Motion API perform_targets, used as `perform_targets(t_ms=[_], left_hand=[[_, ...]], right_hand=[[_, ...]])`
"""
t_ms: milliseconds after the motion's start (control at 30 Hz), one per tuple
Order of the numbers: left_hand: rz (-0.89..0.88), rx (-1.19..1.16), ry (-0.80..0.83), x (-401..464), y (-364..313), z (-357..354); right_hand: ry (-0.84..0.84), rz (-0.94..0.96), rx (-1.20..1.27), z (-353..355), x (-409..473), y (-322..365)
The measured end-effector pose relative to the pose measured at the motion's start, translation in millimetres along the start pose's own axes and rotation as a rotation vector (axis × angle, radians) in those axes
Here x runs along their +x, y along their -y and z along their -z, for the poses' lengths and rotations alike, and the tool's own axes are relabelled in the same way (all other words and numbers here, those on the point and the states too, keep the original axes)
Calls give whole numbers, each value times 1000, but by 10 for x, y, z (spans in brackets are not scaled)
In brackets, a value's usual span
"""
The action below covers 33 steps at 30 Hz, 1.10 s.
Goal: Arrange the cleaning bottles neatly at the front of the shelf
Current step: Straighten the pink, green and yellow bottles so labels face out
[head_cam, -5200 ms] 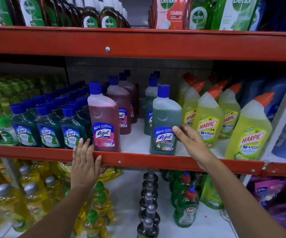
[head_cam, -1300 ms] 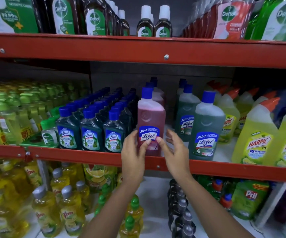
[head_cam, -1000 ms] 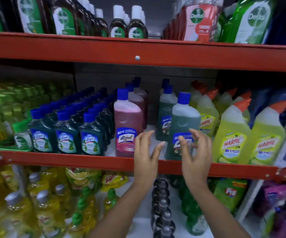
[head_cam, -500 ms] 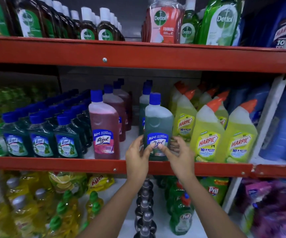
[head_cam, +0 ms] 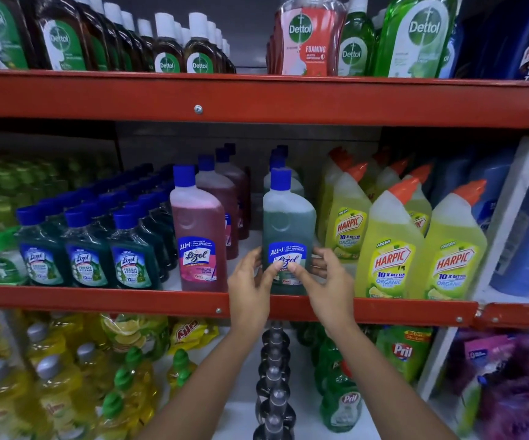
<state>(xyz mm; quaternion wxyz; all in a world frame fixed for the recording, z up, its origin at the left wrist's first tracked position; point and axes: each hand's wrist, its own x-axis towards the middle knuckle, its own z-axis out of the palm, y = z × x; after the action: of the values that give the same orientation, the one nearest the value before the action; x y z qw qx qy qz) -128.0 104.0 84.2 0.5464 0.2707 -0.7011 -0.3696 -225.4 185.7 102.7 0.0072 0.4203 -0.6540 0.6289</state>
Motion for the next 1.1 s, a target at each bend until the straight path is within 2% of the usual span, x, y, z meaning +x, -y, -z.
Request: perform_targets(t_ms=[367,533,600,700,867,1000,1100], left_hand=[[-30,3,-20,-7,16,-20],[-32,-32,-52,-103,-19,-55],[-45,-24,-128,-198,-52,-98],[-89,-16,-185,-337,-126,-235],[-123,-84,-33,-491,-371,-659],[-71,-177,116,-510,-483,-1046],[-30,-209,147,-482,-517,-1235]], right_hand=[[37,-13,-34,-21,18,-48],[117,-31,37,87,-30,-17],[62,-17,36,186,-74,-8],[-154,78,35,424,-160,-18],[-451,132,45,876,-192,-159],[-462,59,3,1065,-130,-322],[-402,-7,48,1125,-108,-410]])
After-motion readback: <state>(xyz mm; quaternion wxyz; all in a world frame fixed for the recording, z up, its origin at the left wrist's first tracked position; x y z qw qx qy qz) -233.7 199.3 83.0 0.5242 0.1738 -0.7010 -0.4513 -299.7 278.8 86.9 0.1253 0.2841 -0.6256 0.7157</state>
